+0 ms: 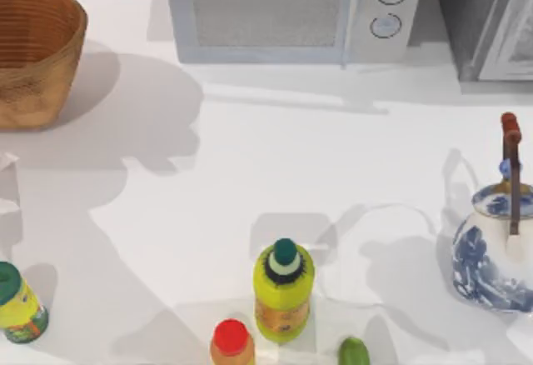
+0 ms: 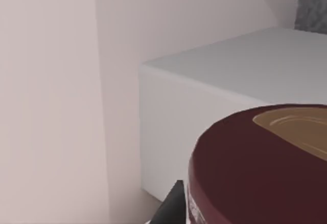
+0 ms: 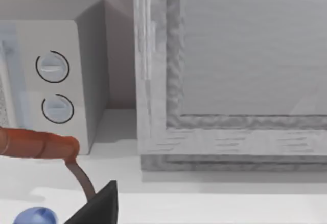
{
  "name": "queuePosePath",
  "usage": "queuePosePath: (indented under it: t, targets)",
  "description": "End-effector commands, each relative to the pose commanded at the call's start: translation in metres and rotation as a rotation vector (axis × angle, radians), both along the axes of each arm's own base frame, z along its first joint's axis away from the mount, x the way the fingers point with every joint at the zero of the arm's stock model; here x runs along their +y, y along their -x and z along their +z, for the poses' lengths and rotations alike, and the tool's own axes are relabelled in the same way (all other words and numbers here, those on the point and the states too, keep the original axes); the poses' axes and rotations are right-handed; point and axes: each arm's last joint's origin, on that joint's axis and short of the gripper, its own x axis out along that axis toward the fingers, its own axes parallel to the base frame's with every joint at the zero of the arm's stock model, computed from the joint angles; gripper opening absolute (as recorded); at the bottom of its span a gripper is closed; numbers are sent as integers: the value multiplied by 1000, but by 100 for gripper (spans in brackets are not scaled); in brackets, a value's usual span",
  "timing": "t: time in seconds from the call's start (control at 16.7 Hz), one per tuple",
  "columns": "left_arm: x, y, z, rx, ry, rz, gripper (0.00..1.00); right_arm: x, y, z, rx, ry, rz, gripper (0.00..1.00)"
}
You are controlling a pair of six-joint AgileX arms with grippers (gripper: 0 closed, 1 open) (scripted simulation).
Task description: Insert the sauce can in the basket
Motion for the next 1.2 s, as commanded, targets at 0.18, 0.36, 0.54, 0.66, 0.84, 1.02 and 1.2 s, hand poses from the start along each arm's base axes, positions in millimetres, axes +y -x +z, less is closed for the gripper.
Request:
queuePosePath:
  t: [0.18, 0.36, 0.54, 0.66, 0.84, 1.02, 1.2]
  targets:
    - [0, 0, 0, 0, 0, 0, 0, 0, 0, 0, 0, 0, 0, 100]
    - [0, 0, 0, 0, 0, 0, 23, 0, 0, 0, 0, 0, 0, 100]
    - [0, 0, 0, 0, 0, 0, 45, 0, 0, 0, 0, 0, 0, 100]
    - [0, 0, 0, 0, 0, 0, 60, 0, 0, 0, 0, 0, 0, 100]
    - [0, 0, 0, 0, 0, 0, 83, 0, 0, 0, 0, 0, 0, 100]
    - [0, 0, 0, 0, 0, 0, 100, 0, 0, 0, 0, 0, 0, 100]
    - [0, 0, 0, 0, 0, 0, 100, 0, 0, 0, 0, 0, 0, 100]
